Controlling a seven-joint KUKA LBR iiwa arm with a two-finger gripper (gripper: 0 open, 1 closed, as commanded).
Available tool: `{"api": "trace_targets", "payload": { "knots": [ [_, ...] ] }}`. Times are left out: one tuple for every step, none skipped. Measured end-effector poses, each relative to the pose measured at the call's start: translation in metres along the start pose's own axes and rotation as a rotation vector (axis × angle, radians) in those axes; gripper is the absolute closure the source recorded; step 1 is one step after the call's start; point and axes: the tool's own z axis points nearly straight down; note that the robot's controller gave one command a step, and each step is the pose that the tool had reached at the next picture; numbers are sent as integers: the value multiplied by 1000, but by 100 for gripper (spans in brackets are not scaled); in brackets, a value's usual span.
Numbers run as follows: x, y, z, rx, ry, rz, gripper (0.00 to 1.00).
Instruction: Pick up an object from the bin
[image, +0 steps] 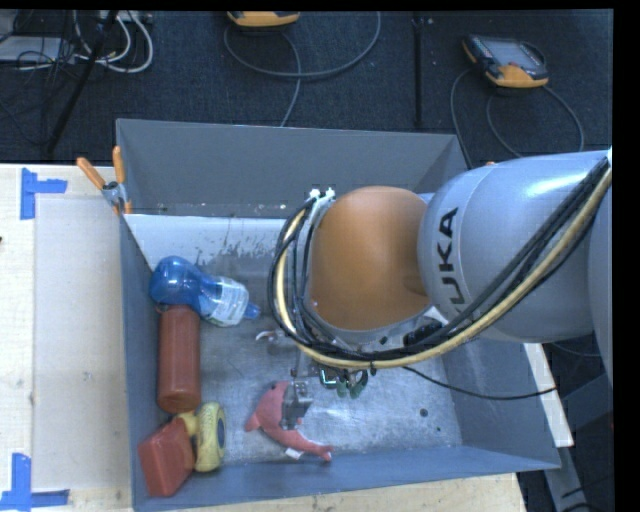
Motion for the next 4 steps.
{"api": "trace_targets", "payload": {
  "knots": [
    [-2,-1,-4,-2,-8,4,0],
    [27,-27,54,-2,-9,64,0],
    [33,-34,83,-1,-5,56,0],
    [29,-31,64,-3,-9,270,0]
  ]
}}
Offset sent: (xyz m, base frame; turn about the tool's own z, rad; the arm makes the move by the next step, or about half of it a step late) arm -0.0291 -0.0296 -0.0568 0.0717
